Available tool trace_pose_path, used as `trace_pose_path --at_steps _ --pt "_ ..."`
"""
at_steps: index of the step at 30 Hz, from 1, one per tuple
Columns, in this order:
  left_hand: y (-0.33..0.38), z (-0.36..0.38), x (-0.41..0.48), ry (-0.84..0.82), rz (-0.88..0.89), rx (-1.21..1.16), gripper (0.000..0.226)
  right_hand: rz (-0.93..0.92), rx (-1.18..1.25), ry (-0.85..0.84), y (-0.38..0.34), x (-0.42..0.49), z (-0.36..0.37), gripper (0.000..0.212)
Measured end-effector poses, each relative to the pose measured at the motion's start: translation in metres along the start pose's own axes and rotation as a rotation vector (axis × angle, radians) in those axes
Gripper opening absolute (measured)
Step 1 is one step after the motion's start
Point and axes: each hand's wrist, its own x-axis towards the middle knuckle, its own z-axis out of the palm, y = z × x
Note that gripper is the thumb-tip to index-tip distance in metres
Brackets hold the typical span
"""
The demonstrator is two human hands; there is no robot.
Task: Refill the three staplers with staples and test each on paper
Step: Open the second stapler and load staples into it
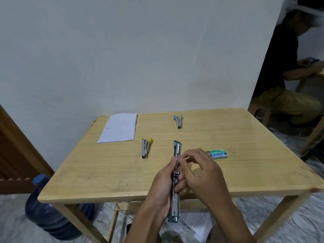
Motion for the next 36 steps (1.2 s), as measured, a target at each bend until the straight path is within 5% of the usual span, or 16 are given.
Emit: trace_pose_path --at_steps 5,10,17,22,36 --pt "0.0 -0.003 0.001 0.121 -0.025 -0.012 0.047 -0.175 0.027 0.074 0.004 -0.011 0.002 0.001" --pt "0.002 -0.004 0.005 0.162 -0.069 -0.287 0.037 -0.284 0.06 0.086 0.01 -0.024 0.01 0.007" --pt "-0.001 -0.004 0.001 0.13 -0.015 -0.155 0.034 0.169 0.191 -0.067 -0.001 -0.008 0.006 0.037" --pt "-0.003 0.0 0.0 0.129 0.028 -0.024 0.042 0.229 0.173 -0.167 0.001 0.0 0.014 0.059" --pt "-0.008 -0.003 0.004 0.152 0.238 0.214 0.045 0.361 0.571 -0.142 -0.016 0.001 0.008 0.044"
